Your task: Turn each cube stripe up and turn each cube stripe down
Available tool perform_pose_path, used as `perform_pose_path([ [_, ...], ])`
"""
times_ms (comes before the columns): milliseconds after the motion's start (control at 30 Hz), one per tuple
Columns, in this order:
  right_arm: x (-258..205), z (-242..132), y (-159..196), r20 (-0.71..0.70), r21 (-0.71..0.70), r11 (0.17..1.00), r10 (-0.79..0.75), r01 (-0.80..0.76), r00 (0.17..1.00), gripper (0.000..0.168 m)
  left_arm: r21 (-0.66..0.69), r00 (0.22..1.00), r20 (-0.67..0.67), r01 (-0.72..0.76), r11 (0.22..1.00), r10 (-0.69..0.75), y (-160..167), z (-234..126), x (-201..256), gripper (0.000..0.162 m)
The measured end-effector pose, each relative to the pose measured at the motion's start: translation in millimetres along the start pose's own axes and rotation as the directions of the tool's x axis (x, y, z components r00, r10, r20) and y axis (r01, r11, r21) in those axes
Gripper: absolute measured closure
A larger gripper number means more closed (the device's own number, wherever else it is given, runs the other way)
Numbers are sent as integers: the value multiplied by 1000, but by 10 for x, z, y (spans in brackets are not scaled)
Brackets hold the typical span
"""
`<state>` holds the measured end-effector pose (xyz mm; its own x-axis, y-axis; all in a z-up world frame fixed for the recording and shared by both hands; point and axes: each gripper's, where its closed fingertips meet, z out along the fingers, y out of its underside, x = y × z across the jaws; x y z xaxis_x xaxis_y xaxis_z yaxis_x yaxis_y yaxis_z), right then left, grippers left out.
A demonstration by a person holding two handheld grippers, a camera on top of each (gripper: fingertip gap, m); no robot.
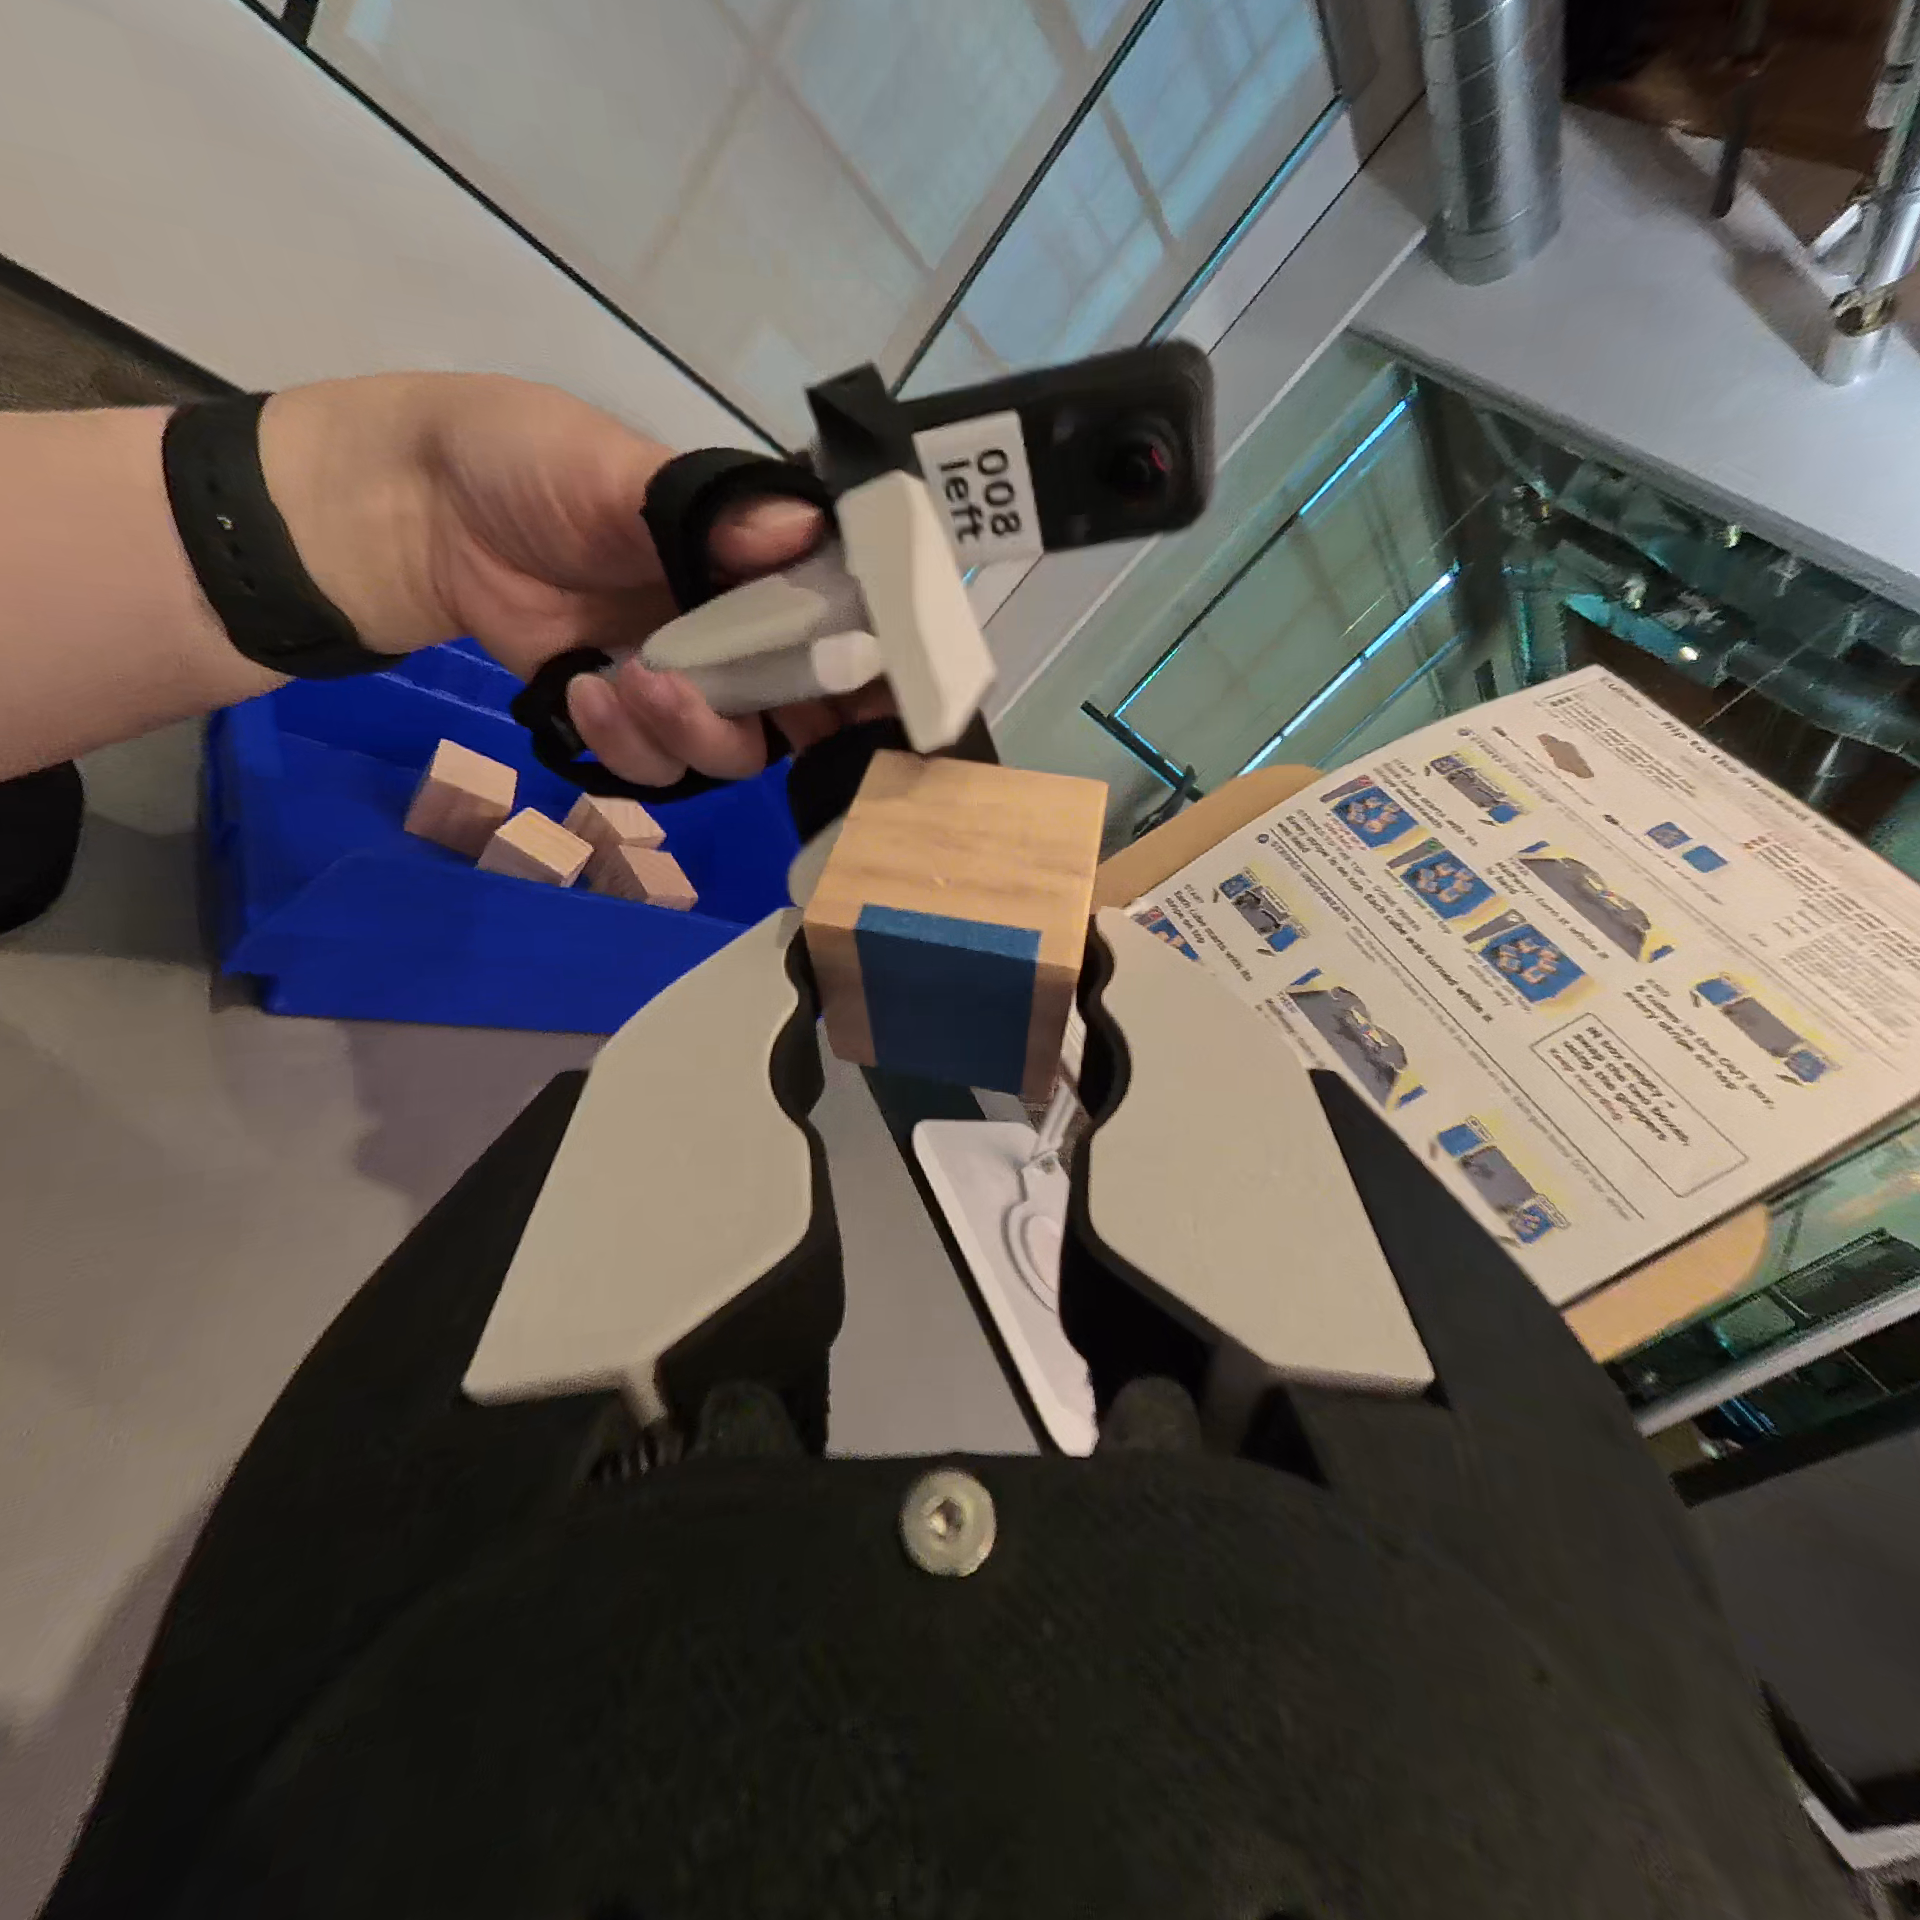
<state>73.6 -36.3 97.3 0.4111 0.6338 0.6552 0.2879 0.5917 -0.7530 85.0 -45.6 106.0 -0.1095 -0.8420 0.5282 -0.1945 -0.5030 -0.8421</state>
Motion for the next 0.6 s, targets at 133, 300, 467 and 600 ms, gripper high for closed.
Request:
perform_pose_path([
  [133,621,-351,411,-26,-313,942,120,-122,992,120,-2,986,115,-119,993,119,-56,-134,39,112],
  [300,1032,-1247,1774,-383,-662,366,586,-655,714,120,-7,958,245,-150,989,147,-78,-286,5,114],
  [467,699,-1721,2763,-582,-743,-117,598,-659,551,119,-14,966,242,-88,996,89,-36,-252,-56,117],
  [600,505,-1820,3110,-629,-754,-259,551,-604,549,119,-81,967,235,-85,993,102,65,-151,-92,117],
])
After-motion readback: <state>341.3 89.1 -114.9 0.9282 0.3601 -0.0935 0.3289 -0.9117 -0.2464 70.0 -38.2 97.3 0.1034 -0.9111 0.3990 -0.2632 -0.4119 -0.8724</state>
